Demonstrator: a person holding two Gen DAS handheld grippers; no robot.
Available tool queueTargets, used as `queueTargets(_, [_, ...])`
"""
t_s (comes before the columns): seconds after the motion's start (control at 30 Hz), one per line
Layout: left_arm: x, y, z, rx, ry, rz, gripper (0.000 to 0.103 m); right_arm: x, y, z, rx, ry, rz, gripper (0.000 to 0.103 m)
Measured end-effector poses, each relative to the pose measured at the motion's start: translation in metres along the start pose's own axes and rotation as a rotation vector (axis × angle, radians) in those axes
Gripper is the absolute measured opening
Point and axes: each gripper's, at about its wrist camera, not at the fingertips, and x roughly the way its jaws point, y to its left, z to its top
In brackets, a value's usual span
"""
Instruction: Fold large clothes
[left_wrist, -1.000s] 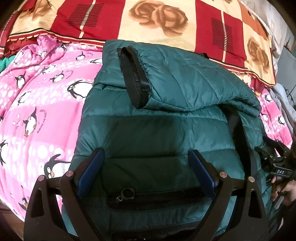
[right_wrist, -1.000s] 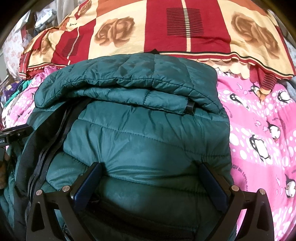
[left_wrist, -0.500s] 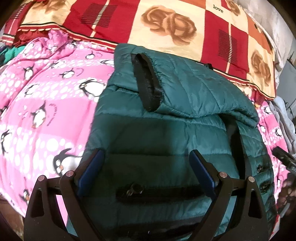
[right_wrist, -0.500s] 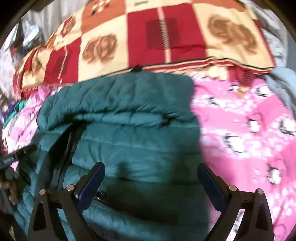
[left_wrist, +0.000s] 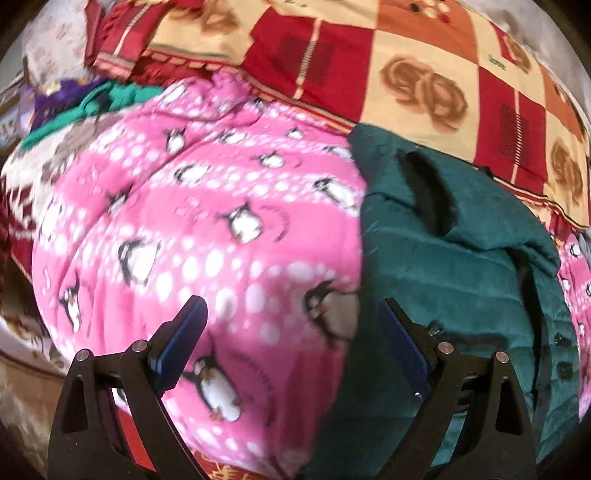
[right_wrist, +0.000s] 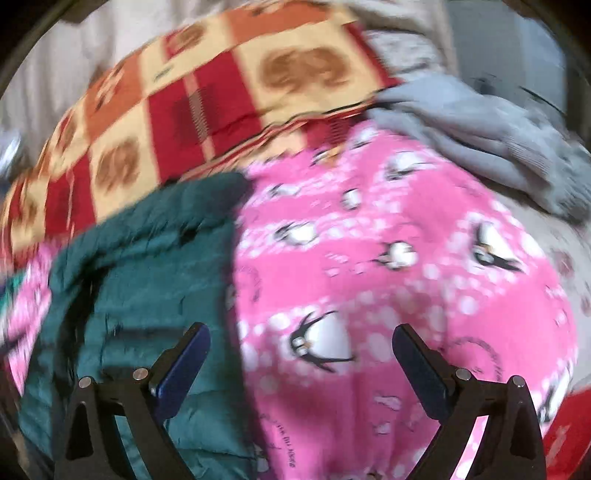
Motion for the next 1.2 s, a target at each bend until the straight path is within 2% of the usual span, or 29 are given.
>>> queueTargets(0.17, [-0.003,0.005,-0.004,-0.040,-0.004,-0.026,0.093,-0.001,0.009,-0.001,-0.041,0.003,-0.023,0.098])
queueTargets(0.33, [-0.012,0.004,-0.005,-0.005,0.017,-0.101,0.093,-0.001,0.016,-0.005,-0.080,0.011,-0.033,0.098])
queueTargets(0.4, [-0.019,0.010,-0.006,0.038,0.015,-0.136,0.093,-0.003,0.014,-0.007,-0.066,0.015,-0.013,0.098])
queueTargets(0.57, [-0.028,0.037,-0.019,0.150,0.034,-0.204,0.093,-0.014,0.010,-0.018,-0.038,0.007,0.112,0.098])
queueTargets(0.7, [-0.022,0.058,-0.034,0.083,0.092,-0.285,0.093,-0.012,0.008,-0.021,-0.020,0.020,0.130,0.098])
queueTargets(0.87, [-0.028,0.035,-0.055,0.077,0.153,-0.427,0.093,-0.013,0.007,-0.022,-0.004,0.022,0.135,0.098])
queueTargets(1.07, [-0.032,0.003,-0.074,0.140,0.240,-0.558,0.093,-0.017,0.007,-0.035,0.007,0.067,0.209,0.098])
queueTargets(1.13, [-0.029,-0.012,-0.079,0.197,0.267,-0.566,0.093,-0.018,0.007,-0.038,0.013,0.082,0.231,0.098])
queueTargets(1.2, [-0.022,-0.020,-0.083,0.212,0.287,-0.552,0.093,-0.018,0.008,-0.041,0.016,0.091,0.247,0.098])
